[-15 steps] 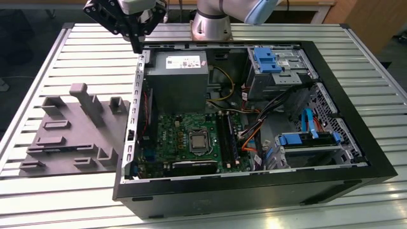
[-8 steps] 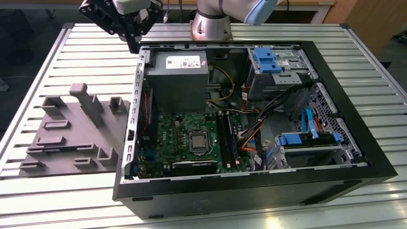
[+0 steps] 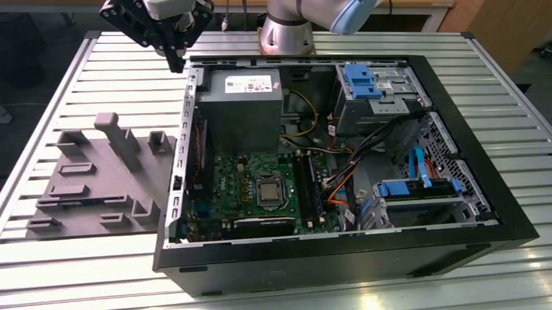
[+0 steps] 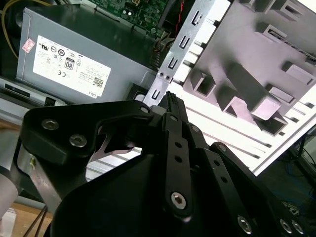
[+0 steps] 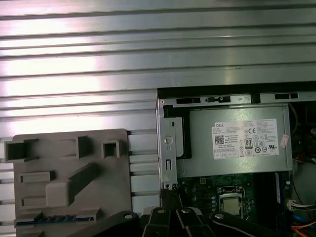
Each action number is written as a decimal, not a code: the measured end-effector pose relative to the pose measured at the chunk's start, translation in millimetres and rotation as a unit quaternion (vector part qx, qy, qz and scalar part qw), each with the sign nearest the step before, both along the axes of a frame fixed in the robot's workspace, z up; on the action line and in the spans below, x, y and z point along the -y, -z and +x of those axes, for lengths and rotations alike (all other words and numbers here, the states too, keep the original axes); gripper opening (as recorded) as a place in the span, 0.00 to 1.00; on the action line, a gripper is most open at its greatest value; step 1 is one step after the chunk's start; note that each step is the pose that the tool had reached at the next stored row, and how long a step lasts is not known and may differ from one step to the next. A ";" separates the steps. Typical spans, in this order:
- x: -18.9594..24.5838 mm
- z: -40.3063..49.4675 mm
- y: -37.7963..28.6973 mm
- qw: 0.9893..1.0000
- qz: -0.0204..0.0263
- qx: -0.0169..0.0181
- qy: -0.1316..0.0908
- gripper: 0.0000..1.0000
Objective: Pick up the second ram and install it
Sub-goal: 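Reach for the second ram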
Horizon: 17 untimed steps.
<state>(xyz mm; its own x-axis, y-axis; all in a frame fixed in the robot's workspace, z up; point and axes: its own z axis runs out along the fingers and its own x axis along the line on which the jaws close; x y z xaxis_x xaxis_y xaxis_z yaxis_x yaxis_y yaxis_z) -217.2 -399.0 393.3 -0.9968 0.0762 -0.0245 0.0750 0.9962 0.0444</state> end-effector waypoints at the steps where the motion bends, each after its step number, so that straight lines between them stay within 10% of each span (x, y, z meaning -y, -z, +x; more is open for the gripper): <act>1: 0.0 -1.0 0.0 1.000 0.000 0.000 0.000 0.11; 17: 0.0 -16.1 0.0 1.000 0.000 0.000 0.000 0.11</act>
